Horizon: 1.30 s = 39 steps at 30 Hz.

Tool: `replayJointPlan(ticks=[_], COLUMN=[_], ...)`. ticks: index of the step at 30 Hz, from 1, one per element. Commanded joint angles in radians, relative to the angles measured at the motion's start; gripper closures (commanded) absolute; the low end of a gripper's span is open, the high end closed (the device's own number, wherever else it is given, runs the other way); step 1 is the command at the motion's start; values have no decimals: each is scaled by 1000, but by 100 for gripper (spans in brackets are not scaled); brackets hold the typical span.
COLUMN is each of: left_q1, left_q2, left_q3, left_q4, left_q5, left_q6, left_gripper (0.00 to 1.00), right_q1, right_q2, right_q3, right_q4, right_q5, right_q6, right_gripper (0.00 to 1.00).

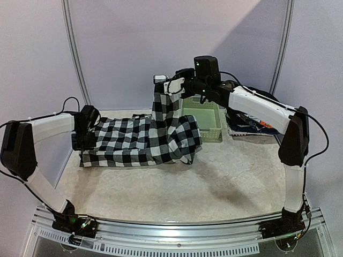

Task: Fold and stack the mixed laundry pile
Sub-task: Fold the flattened shirt at the center of the board.

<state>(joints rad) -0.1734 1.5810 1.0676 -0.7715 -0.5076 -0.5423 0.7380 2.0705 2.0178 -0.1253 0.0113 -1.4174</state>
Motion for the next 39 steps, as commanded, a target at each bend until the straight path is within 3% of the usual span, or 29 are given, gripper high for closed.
replayJointPlan(ticks=[1,12,15,17,21,22,23,27,32,36,39], left_q1=[30,56,71,71,69,68,65,63,60,46,20], left_q2=[91,281,307,286,198,177,158,6,-203,-253,-236], left_q3=[50,185,218,219,177,165,150,35,-195,-288,-314], left_q4=[0,70,65,64,100,98,95,102,215,327,393], left_q5=[2,-70,-113,-128,-74,-77,-83,-89,66,280,380], left_q6=[1,-5,-17,-26,-30,-28,-26,-62,-81,-34,1], left_gripper=[100,94,91,75,15,4,1,4,23,40,44], right_q1=[-35,-108,-121,-128,-125,-123,-120,-104,-72,-31,14], right_q2=[131,327,375,416,457,454,443,407,347,273,210], right_q3=[71,181,214,255,249,227,197,106,27,-6,-18], right_q4=[149,245,348,370,399,412,433,478,436,200,13], right_q5=[-64,-126,-141,-158,-188,-188,-188,-168,-107,-60,-75], right_q6=[-68,-107,-131,-159,-177,-170,-167,-168,-171,-111,-12], right_gripper=[100,100,100,100,100,100,100,100,100,100,100])
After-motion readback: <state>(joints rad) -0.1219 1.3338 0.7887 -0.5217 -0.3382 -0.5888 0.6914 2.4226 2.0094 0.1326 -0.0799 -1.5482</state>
